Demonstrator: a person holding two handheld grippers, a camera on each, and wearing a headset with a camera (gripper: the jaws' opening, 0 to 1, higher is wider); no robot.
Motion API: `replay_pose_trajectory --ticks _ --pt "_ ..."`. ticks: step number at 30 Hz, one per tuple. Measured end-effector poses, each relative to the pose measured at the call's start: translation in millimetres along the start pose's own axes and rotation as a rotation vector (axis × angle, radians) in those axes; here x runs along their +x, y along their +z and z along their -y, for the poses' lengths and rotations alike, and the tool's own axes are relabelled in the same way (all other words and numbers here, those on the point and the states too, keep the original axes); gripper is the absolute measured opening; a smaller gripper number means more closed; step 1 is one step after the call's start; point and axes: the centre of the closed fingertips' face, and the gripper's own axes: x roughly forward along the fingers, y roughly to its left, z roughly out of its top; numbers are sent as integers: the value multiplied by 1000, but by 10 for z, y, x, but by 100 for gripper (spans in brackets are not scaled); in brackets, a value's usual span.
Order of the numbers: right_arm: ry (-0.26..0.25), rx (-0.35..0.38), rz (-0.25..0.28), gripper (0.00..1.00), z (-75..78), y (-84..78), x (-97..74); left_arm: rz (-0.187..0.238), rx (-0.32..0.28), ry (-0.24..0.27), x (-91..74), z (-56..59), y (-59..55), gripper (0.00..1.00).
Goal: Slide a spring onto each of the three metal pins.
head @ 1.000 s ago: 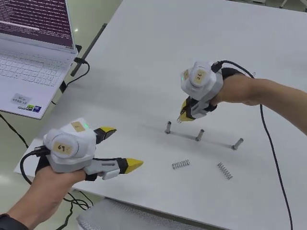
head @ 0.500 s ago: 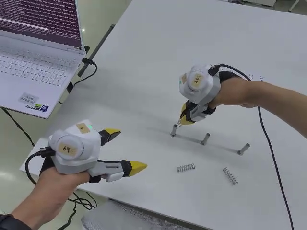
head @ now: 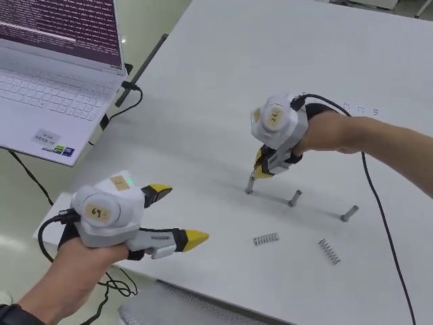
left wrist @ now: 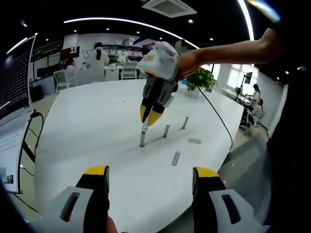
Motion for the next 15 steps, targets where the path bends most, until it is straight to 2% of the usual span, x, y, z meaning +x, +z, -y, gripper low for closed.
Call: replay_pose_trajectory --ticks 15 --pt "8 -21 -23 9 12 -18 78 -8 -9 8 -32 -25 -34 65"
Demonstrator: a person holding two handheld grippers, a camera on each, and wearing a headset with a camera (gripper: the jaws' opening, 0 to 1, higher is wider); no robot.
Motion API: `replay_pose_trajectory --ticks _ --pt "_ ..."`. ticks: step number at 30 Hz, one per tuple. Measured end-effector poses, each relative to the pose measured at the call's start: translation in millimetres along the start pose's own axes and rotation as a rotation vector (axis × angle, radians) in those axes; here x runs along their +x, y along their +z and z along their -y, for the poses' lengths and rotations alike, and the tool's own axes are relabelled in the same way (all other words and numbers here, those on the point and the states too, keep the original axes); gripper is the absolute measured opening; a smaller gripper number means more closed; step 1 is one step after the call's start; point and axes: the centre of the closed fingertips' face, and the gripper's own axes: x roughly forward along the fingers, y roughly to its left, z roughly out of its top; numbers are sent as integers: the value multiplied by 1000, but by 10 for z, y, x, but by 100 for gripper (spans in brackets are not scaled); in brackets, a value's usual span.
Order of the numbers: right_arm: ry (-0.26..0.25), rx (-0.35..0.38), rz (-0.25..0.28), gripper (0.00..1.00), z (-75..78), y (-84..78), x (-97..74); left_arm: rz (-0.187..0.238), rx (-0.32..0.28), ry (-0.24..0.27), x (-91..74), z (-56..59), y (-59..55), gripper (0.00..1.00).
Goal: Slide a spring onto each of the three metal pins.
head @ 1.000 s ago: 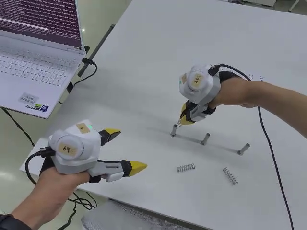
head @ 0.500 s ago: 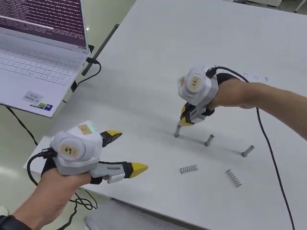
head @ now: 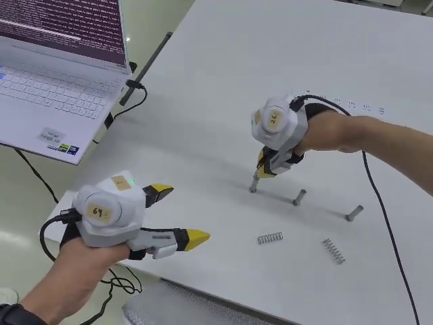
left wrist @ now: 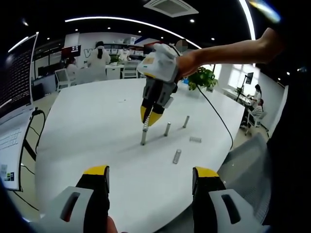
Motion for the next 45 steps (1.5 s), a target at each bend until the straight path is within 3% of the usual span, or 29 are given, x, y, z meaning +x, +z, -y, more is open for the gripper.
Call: replay_pose_trajectory --ticks 45 --pt "39 -64 -104 9 -25 -147 345 -2 -12 4 -2 -23 -10 66"
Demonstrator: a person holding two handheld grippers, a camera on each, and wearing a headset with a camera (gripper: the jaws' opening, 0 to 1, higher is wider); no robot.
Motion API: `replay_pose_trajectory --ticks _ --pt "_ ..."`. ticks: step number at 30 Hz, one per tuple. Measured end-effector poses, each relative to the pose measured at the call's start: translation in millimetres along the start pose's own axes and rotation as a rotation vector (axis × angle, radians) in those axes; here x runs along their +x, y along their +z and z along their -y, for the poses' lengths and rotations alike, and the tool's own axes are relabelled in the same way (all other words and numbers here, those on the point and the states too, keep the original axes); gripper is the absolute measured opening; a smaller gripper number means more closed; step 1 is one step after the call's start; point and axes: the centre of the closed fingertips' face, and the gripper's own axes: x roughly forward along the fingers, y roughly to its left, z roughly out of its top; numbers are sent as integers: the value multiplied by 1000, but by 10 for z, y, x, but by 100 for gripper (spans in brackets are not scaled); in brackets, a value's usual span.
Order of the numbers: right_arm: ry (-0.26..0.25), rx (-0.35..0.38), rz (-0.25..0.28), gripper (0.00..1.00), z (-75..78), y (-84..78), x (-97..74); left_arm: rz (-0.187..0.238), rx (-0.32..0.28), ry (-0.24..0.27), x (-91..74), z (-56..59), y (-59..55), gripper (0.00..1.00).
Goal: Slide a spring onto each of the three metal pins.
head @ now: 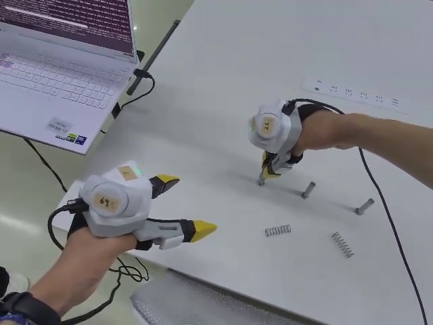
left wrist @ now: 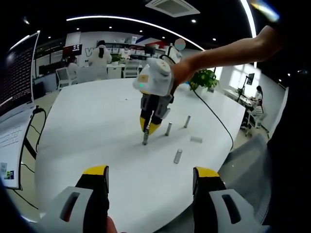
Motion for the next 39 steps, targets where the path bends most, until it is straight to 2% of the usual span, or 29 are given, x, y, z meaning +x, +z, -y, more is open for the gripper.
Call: replay_pose_trajectory --ticks 15,28,39 --pt "14 -21 -24 9 40 8 184 -7 -9 5 -19 -26 -55 66" --pt "19 -16 -41 9 38 -38 247 -10 -14 8 -26 -41 -67 66" --pt "18 -17 -49 22 9 -73 201 -14 -10 6 -32 -40 -71 66"
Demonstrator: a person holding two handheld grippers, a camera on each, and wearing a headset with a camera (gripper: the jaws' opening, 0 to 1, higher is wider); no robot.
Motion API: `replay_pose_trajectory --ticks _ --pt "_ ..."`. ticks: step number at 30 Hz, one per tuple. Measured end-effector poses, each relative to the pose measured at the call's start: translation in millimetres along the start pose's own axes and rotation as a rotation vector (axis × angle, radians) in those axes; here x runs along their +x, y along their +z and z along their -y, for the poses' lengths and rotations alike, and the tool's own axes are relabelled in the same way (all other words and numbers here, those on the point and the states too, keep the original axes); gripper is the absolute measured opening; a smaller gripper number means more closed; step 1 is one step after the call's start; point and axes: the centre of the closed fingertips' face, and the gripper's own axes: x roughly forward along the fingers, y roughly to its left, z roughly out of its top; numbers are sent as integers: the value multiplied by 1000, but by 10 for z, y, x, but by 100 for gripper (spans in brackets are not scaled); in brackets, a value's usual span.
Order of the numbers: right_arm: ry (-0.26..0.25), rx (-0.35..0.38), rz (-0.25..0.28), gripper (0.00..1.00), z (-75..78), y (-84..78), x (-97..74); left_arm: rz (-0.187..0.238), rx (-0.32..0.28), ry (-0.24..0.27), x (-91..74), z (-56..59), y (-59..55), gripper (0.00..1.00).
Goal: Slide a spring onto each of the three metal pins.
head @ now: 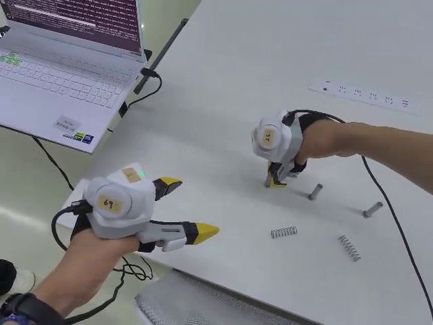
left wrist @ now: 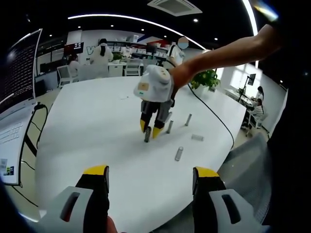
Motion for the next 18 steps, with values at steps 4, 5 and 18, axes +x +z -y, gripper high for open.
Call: replay_pose_trajectory --ticks 4,5,18 --pt "-2 3 2 28 -14 -26 -56 1 2 -2 4 -1 13 66" --pt "-5 9 4 30 -7 -40 -68 1 4 -3 6 0 17 66" --pt "-52 73 57 35 19 -115 -275 5 28 -17 43 51 112 66"
